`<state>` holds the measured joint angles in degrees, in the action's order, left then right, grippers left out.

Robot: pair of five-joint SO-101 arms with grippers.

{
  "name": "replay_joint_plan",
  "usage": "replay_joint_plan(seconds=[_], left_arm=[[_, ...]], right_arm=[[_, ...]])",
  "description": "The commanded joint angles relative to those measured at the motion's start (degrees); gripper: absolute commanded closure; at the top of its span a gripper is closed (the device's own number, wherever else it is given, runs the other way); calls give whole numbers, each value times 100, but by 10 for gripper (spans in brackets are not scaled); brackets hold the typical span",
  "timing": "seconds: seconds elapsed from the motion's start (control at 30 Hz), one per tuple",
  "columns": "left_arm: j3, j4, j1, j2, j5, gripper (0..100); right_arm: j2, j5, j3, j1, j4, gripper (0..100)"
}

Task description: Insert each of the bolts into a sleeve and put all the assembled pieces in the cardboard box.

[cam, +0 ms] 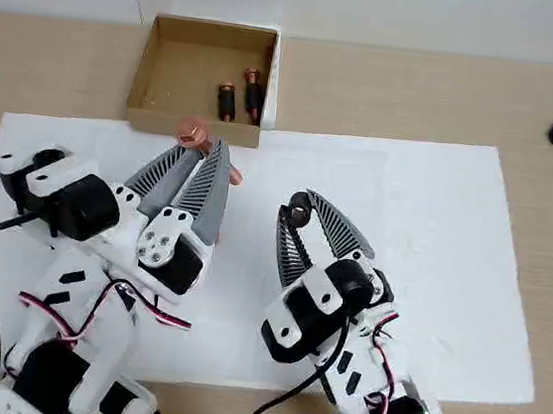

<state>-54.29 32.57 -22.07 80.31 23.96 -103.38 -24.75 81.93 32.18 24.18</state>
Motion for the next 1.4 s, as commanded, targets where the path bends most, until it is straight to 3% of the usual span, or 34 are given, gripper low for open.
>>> replay_joint_plan(seconds=[0.0, 0.13, 0.2, 0.43, 0.77, 0.93, 1.17, 1.37], left_arm=[[22, -176, 18, 97, -44, 994], [13, -580, 9, 79, -35, 994], [13, -862, -26, 44, -35, 994], [286, -985, -334, -273, -9, 994], [1218, -949, -765, -1099, -26, 994], [1789, -123, -1319, -1538, -62, 994], [2070, 440, -1908, -1758, -1785, 994], [2114, 712, -2101, -1732, -1925, 994]], right_arm=[[-66, 659, -70, 4, -198, 995], [-57, 2084, -9, -4, -470, 995], [-48, 2312, 149, -4, -664, 995], [-48, 2040, 598, -215, -1789, 995], [-48, 1890, 844, -251, -1877, 995], [-40, 1890, 853, -259, -1868, 995], [-31, 1881, 853, -251, -1613, 995], [-40, 1890, 853, -251, -1305, 995]])
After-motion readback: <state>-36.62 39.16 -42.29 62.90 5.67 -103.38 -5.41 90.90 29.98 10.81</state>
